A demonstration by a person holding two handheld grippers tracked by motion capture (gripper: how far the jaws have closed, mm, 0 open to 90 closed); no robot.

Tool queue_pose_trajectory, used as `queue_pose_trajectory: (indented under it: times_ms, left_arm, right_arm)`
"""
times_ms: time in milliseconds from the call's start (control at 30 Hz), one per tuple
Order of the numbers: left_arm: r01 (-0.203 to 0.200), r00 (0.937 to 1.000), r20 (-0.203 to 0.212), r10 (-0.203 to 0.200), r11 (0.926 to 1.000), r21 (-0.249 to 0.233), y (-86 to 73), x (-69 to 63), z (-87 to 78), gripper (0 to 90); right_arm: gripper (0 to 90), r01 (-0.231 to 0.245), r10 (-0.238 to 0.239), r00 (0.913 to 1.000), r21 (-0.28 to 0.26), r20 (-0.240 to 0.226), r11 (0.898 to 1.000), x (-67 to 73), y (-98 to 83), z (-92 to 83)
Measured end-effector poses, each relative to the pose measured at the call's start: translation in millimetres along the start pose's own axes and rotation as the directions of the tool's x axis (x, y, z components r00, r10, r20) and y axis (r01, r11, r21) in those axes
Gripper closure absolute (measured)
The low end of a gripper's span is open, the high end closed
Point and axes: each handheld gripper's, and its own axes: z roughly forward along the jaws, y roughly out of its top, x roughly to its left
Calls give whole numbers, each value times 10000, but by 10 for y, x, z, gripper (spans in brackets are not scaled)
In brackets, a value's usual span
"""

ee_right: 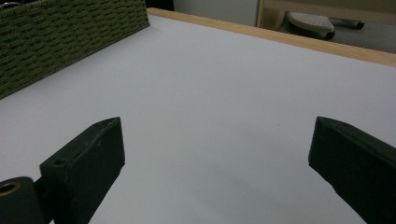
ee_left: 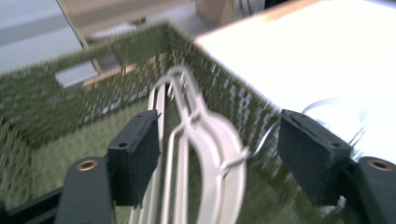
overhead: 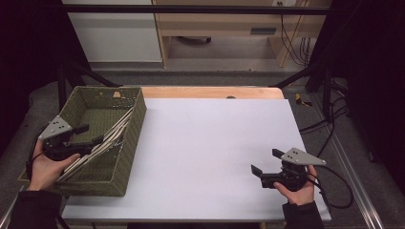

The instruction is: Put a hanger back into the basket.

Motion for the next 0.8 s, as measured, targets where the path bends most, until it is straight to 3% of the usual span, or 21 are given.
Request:
queue_pose_trajectory:
  times_ms: [233, 367, 467, 600, 800]
  left_arm:
    - [493, 9986, 231, -469, 9920, -1162, 124, -290, -81, 157]
    - [534, 9967, 691, -431, 9865, -1548, 155, -513, -90, 130]
    - [544, 9923, 1189, -355, 9856, -1600, 161, -704, -37, 119]
    - [512, 9876, 1551, -260, 9856, -1612, 146, -912, 64, 113]
    - [359, 9808, 1948, -89, 9901, -1358, 94, -1118, 185, 112]
  right_arm:
    - [41, 34, -35, 10000, -139, -49, 9999, -3, 11, -34]
    - [41, 44, -45, 10000, -173, -58, 9998, -3, 11, -40]
    - [41, 68, -69, 10000, -172, -58, 9998, -2, 9, -40]
    - [41, 50, -52, 10000, -154, -81, 9999, 5, 6, -39]
    - [38, 160, -162, 9998, -175, -99, 9997, 2, 0, -51]
